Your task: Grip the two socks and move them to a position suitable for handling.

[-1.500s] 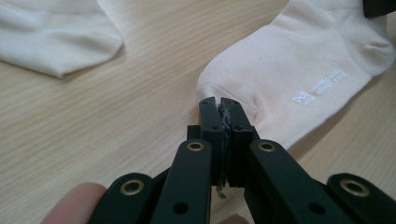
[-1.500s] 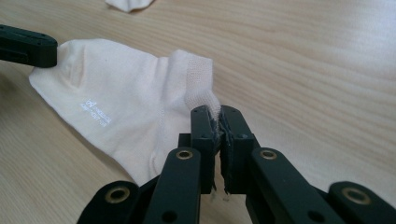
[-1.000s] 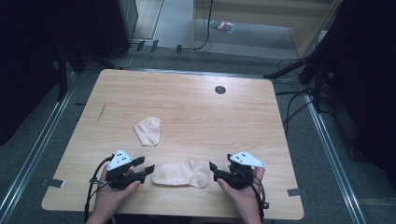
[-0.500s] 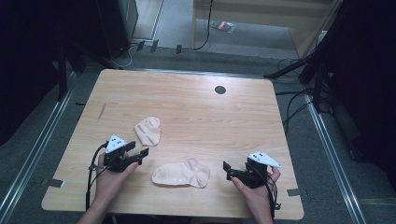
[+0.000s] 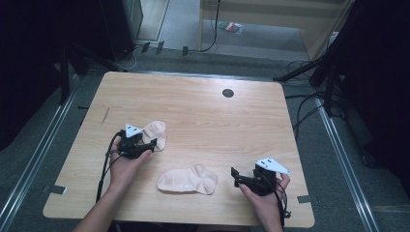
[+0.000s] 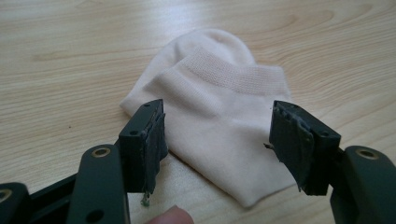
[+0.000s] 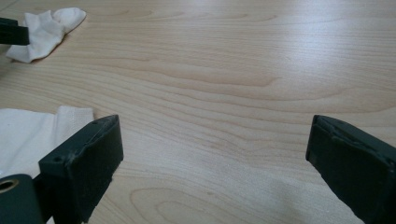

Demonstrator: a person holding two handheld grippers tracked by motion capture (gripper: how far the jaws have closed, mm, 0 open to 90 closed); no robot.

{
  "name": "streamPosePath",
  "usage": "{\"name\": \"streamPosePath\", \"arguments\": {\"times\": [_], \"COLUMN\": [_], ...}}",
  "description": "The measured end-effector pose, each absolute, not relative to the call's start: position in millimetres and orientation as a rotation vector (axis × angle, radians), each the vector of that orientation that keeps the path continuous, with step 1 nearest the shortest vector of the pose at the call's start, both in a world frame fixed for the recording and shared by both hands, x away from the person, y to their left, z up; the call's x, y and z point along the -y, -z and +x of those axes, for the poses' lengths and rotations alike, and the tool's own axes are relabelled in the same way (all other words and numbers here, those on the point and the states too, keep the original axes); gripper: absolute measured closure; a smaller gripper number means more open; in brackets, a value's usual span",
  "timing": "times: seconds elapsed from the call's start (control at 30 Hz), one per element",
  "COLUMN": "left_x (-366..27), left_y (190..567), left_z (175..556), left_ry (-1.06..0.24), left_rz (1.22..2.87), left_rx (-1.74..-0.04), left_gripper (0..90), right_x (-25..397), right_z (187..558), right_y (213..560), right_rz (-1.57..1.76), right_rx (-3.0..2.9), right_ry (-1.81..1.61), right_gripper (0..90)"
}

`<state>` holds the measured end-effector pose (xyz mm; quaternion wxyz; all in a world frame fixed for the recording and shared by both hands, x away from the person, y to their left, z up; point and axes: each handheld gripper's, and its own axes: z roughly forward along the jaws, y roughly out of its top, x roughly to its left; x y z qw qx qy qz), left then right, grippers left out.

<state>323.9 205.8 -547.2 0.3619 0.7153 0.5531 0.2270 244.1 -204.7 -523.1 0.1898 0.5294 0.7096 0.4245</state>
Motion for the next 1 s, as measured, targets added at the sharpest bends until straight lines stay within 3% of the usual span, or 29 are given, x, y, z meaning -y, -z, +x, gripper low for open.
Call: {"name": "streamPosePath", "arguments": {"times": [0.27,0.43,0.47,0.7,1.0], "left_x": [-198,-194,-194,-186,-145], "left_y": [550,549,548,532,506], "left_z": [326,327,327,318,300], "left_ry": [-0.660,-0.670,-0.658,-0.601,-0.503], "left_rz": [1.891,1.918,1.913,1.858,1.844], "left_rx": [-1.443,-1.409,-1.412,-1.325,-1.099], "left_gripper": [45.1,81.2,83.6,84.8,84.8], "right_x": [205,201,201,199,186], "right_z": [243,243,242,241,241], "right_y": [522,522,521,518,512], "right_rz": [1.492,1.493,1.498,1.483,1.432], "right_rx": [-1.993,-2.001,-1.998,-1.981,-1.972], "right_ry": [-1.192,-1.192,-1.195,-1.212,-1.218], "right_gripper": [4.8,7.7,9.3,12.4,17.5]}}
